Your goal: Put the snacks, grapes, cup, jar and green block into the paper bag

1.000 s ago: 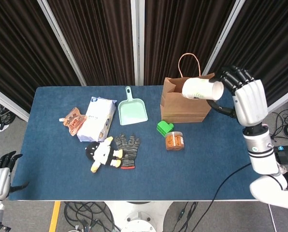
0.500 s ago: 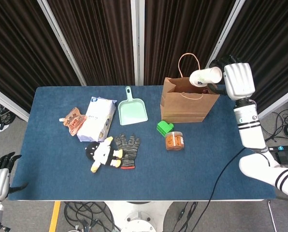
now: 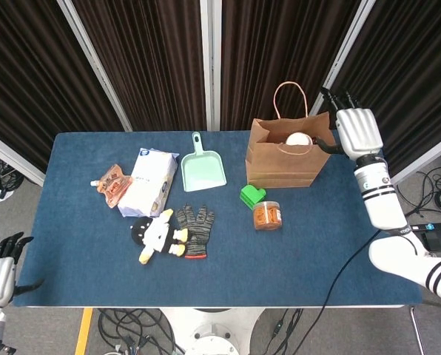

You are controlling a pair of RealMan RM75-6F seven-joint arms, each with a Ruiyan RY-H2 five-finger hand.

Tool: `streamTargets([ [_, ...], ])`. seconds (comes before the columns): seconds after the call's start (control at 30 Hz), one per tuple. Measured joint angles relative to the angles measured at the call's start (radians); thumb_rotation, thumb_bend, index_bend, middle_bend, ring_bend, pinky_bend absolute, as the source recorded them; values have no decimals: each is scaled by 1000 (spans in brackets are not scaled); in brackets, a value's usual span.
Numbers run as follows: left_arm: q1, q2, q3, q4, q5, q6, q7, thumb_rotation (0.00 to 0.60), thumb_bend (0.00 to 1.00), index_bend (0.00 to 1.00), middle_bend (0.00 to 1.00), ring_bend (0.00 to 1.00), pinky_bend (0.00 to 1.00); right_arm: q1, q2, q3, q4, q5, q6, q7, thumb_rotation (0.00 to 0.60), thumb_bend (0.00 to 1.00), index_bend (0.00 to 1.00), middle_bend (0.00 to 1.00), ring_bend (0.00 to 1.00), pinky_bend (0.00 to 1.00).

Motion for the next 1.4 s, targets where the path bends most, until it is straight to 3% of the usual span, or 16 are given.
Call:
streamTargets([
  [0.13,-5,-1,-1,-3,4,-3,5,600,49,246,203,121,153,-47,23,2,-45,-91,86,103,600,139,7,226,2,177],
  [0.2,-8,-1,-2,-5,6,-4,8,600,49,246,203,121,153,-71,35,-6,-66,-155,129,150,600,137,57,260,36,200],
  [0.37,-12,1,-5,-12,12,1,14,600,49,246,203,121,153,-140,67,-59,-118,-392,267,270,600,138,224,345,190,380],
  [0.57,-12,5,-3,-19,11,0,21,600,49,246,203,121,153,-204,88,-182,-159,-672,400,385,600,138,272,377,221,420],
  [0.73,-8,6,-2,-22,13,10,22,600,50,246,203,121,153,-217,98,-306,-177,-818,397,403,600,124,254,369,210,421],
  [0.87,-5,4,1,-20,13,9,20,600,49,246,203,121,153,-213,94,-326,-198,-802,316,310,600,51,103,293,125,385],
  [0.97,-5,1,2,-17,12,8,17,600,50,246,203,121,153,-204,78,-328,-218,-725,212,217,600,8,27,245,70,318],
  [1.2,-5,-2,3,-5,11,3,7,600,49,246,203,121,153,-172,-54,-305,-191,-449,31,29,600,0,0,186,16,240],
  [1.4,-5,-7,5,6,9,-3,-3,600,49,246,203,121,153,-140,-215,-280,-85,-275,-48,-78,600,0,0,175,16,238],
])
